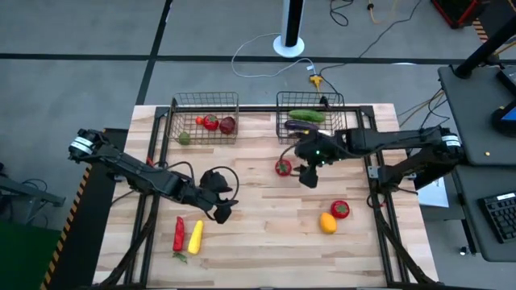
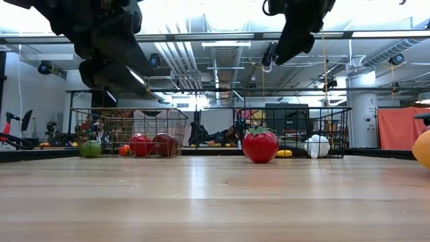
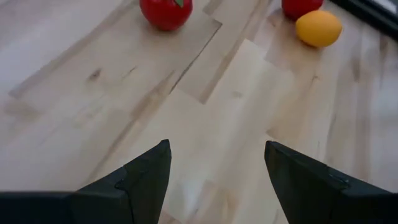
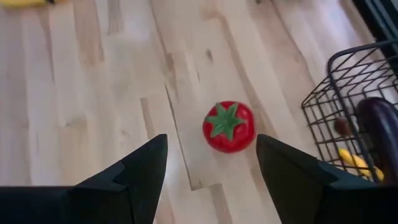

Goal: Sort produce into baskets
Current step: Put the left tomato into the left wire basket

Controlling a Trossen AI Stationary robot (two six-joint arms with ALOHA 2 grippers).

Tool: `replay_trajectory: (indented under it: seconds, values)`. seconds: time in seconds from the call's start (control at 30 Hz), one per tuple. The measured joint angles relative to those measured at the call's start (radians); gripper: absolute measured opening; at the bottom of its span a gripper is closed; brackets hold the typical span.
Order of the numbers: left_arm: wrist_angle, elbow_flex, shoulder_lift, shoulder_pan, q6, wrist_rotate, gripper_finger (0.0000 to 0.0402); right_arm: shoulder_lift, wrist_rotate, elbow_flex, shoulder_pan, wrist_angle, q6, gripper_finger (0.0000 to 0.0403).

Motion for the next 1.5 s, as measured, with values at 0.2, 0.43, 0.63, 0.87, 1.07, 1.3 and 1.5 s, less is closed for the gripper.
replay_trajectory:
  seconds: [0.2,0.43,0.63,0.87,1.07,1.3,1.5]
  values:
    - [-0.004,0.0,0.005,0.0,0.042,-0.028,0.0243,-0.029,0.102,-0.193,0.066,0.221,-0.018,0.0248]
    - [-0.004,0.0,0.005,0.0,0.083,-0.093,0.0243,-0.002,0.359,-0.465,0.139,0.643,-0.116,0.0246]
    - [-0.003,0.0,0.005,0.0,0.084,-0.114,0.0243,0.021,0.365,-0.538,0.139,0.766,-0.122,0.0251]
    - [0.0,0.0,0.005,0.0,0.089,-0.159,0.0243,0.081,0.365,-0.543,0.139,0.807,-0.092,0.0269]
    - [0.004,0.0,0.007,0.0,0.089,-0.16,0.0243,0.148,0.366,-0.496,0.139,0.806,-0.1,0.0292]
    - [0.004,0.0,0.008,0.0,0.088,-0.16,0.0243,0.187,0.386,-0.441,0.138,0.739,-0.137,0.033]
    - [0.003,0.0,0.008,0.0,0.088,-0.161,0.0243,0.189,0.422,-0.441,0.138,0.707,-0.083,0.0334]
